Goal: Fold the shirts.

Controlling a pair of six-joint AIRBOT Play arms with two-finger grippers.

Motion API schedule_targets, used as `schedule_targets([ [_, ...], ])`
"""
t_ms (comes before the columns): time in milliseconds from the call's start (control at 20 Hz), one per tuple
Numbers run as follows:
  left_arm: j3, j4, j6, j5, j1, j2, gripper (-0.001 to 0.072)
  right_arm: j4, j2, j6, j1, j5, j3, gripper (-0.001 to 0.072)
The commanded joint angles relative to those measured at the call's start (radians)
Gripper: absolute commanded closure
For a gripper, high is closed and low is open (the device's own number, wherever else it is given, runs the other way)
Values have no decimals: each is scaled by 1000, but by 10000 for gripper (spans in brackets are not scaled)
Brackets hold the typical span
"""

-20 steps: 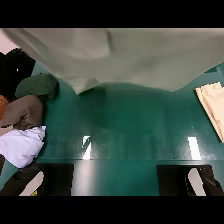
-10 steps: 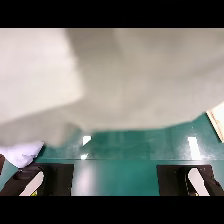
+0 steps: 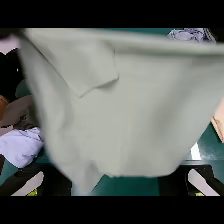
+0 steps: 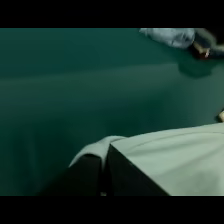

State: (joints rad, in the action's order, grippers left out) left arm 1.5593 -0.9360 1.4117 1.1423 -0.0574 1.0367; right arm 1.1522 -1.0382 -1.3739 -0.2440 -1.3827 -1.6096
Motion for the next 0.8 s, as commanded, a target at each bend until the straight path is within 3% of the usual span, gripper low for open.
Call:
schedule_targets([
  [0,-156,-4,-43,-3,0,182,679,116,-199,-25,138,0,80,694],
  [250,-130,3,-85,-252,-1,439,680,132,-526,-43,204,140,-64,694],
  [400,-27,4,-112,-314,-1,530,680,130,-658,-77,211,172,-215,694],
  [600,55,-64,-244,-267,-2,554,680,130,-711,-77,212,138,-303,695],
  [750,62,-209,-243,-105,-2,555,679,131,-676,-76,212,84,-225,695],
])
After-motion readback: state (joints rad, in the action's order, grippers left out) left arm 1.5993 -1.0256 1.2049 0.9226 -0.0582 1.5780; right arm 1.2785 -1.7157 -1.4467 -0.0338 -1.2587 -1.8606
